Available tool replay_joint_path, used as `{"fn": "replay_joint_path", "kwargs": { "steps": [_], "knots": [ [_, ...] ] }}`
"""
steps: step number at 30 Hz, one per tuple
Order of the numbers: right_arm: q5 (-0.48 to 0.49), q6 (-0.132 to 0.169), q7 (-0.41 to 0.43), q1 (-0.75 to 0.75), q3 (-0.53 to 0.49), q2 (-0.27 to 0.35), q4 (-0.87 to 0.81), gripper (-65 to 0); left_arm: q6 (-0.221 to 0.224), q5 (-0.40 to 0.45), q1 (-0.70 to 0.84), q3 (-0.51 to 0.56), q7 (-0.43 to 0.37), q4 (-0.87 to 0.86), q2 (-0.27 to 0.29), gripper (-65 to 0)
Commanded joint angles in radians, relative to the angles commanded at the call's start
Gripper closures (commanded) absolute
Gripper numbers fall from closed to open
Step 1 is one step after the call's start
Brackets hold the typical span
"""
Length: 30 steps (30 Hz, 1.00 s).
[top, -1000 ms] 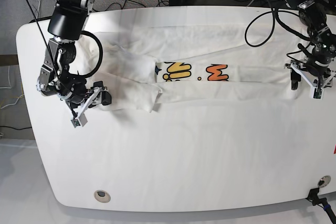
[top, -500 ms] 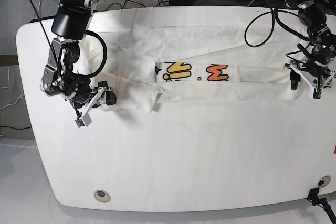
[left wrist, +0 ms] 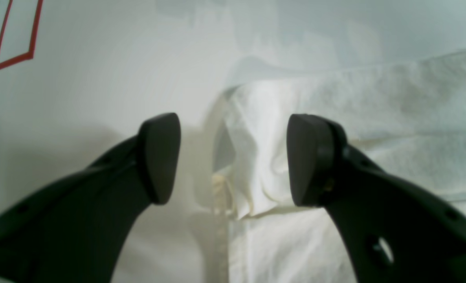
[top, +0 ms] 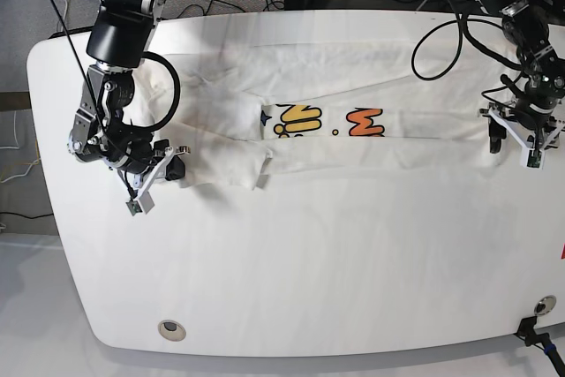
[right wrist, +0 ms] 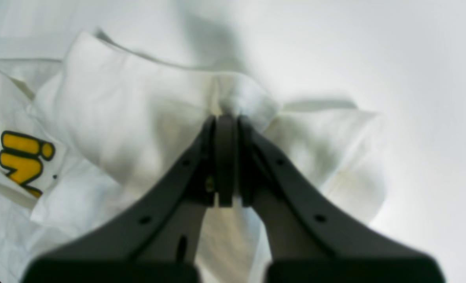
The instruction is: Fold the T-shirt properly
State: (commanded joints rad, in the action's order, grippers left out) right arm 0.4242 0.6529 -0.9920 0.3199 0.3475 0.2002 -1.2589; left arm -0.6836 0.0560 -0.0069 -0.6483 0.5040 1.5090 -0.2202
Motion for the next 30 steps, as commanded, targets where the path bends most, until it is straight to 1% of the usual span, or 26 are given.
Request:
{"fn": "replay_joint_path", "kwargs": {
  "steps": [3, 5, 11, 14, 16, 19, 22, 25, 30],
  "knots": [
    [0.002, 0.0, -0.049, 0.002, 0.0, 0.0, -0.04, 0.0, 0.0, 0.0, -0.011, 0.0, 0.0, -0.002, 0.0, -40.1],
    [0.002, 0.0, -0.078, 0.002, 0.0, -0.002, -0.097, 0.0, 0.0, 0.0, -0.011, 0.0, 0.0, -0.002, 0.0, -40.1],
    [0.002, -0.002, -0.216, -0.005, 0.002, -0.021, -0.235, 0.0, 0.0, 0.0, -0.011, 0.0, 0.0, -0.002, 0.002, -40.1],
    [0.003, -0.002, -0.308, -0.006, 0.005, -0.023, -0.25, 0.0, 0.0, 0.002, -0.011, 0.0, 0.0, -0.003, 0.002, -40.1],
    [0.014, 0.003, -0.347, -0.009, 0.006, -0.032, -0.252, 0.0, 0.0, 0.002, -0.011, 0.0, 0.0, -0.003, 0.002, -40.1],
    [0.107, 0.0, -0.356, -0.043, 0.006, -0.025, -0.252, 0.0, 0.0, 0.002, -0.011, 0.0, 0.0, -0.005, 0.002, -40.1],
    [0.17, -0.002, -0.362, -0.066, 0.006, -0.005, -0.252, 0.0, 0.0, 0.002, -0.011, 0.0, 0.0, -0.005, 0.002, -40.1],
    [0.18, -0.002, -0.362, -0.094, 0.006, -0.002, -0.252, 0.0, 0.0, 0.002, -0.009, -0.002, 0.0, -0.006, 0.002, -40.1],
    [0.181, -0.002, -0.368, -0.126, 0.006, -0.002, -0.252, 0.0, 0.0, -0.003, -0.012, -0.006, 0.0, -0.069, -0.002, -40.1]
  ]
}}
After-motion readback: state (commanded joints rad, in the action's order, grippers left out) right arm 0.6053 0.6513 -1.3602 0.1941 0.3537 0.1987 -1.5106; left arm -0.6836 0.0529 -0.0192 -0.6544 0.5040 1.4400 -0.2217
